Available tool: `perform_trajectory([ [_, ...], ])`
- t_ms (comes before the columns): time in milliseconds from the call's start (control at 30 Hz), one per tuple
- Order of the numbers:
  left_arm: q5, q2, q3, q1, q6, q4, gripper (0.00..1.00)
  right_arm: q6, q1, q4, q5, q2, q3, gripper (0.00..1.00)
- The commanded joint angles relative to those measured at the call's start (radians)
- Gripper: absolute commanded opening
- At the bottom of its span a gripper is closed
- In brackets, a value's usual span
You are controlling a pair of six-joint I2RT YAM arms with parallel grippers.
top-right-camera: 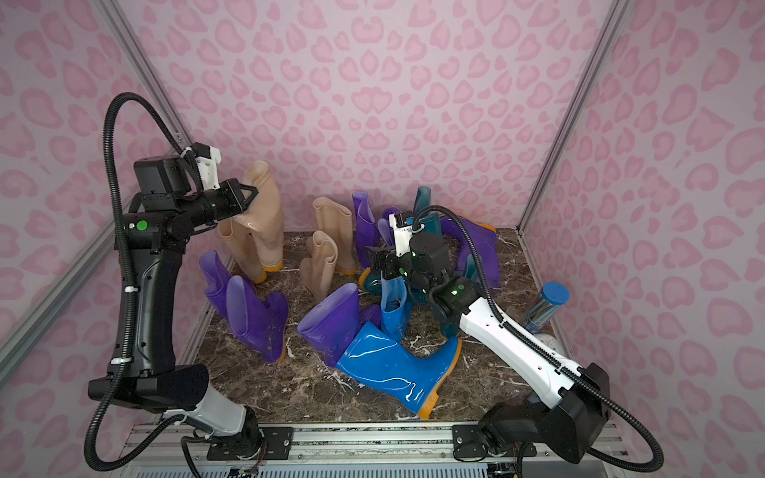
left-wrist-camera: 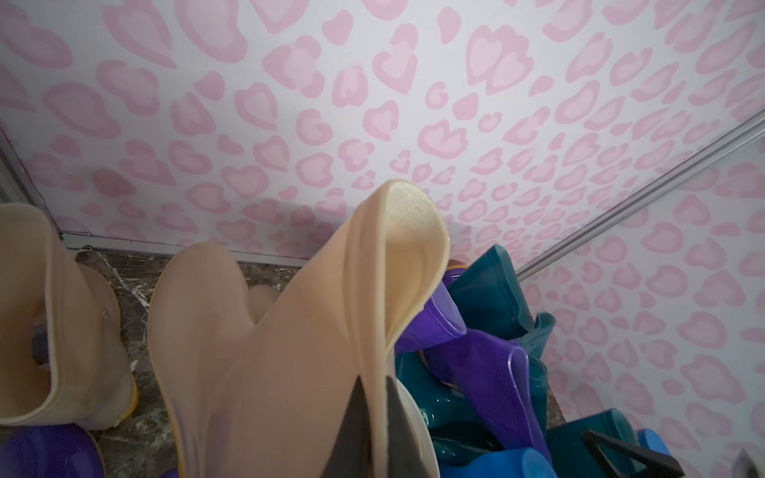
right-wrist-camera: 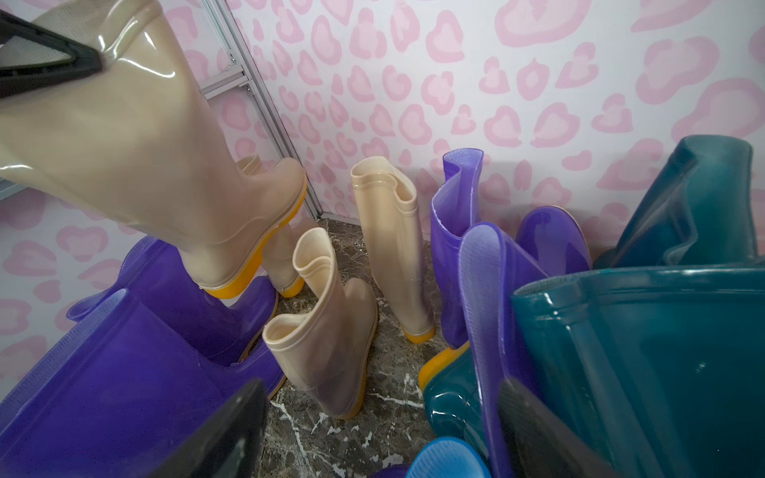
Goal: Match and arrange rain boots in pairs
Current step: Pair a pair of rain boots at the corner of the board.
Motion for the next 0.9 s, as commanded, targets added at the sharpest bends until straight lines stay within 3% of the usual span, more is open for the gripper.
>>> perform_trajectory([
  [0,-0.082,0.024,-0.034,-0.003,0.035,0.256,0.02,0.01,-0.002,0.053,-0.03,0.016,-0.018,0.89],
  [133,-0.115,0.095,-0.071,-0.002,0.062,0.325,0.02,0.014,-0.003,0.076,-0.046,0.03,-0.038,0.88],
  [267,-0.107,0.202,-0.004,0.0,0.114,0.31,0.02,0.017,-0.009,0.093,-0.059,0.033,-0.063,0.88],
  [500,-0.095,0.351,0.099,0.02,0.053,0.308,0.02,0.014,-0.037,0.088,-0.075,0.03,-0.103,0.88],
  [667,-0.121,0.377,0.109,0.023,0.074,0.288,0.02,0.017,-0.05,0.093,-0.083,0.018,-0.122,0.87],
  [867,-0.182,0.343,0.016,0.031,0.11,0.282,0.02,0.028,-0.05,0.108,-0.113,0.028,-0.128,0.87],
])
